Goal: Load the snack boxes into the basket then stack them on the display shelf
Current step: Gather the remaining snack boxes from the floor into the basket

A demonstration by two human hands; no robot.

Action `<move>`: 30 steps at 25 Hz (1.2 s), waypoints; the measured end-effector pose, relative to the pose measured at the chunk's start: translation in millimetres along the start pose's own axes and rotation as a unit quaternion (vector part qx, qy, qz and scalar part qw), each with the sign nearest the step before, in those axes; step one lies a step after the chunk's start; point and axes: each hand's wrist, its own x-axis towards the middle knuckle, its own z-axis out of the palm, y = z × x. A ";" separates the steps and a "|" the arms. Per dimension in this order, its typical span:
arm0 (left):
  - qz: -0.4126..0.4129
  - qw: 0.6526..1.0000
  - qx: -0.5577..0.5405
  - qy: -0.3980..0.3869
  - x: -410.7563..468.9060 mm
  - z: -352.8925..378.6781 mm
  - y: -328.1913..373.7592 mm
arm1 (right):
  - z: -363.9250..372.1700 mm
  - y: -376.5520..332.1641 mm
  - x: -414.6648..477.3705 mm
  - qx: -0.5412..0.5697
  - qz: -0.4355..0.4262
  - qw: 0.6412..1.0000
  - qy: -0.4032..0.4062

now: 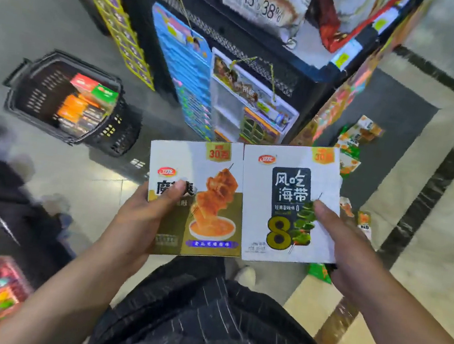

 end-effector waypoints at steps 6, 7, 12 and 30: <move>0.042 0.992 -0.080 0.088 -44.3 -73.5 -2.6 | 75.6 -3.5 -6.0 -0.074 -0.002 0.992 -0.101; 0.047 0.990 -0.095 0.096 -48.1 -90.1 -1.8 | 93.6 -4.5 -3.2 -0.081 0.008 0.989 -0.122; 0.058 0.980 -0.144 0.125 -47.5 -184.4 8.6 | 204.0 0.2 18.8 -0.115 0.055 0.978 -0.167; 0.032 0.969 -0.161 0.184 101.8 -494.1 136.6 | 577.7 37.7 181.4 -0.132 0.118 0.964 -0.200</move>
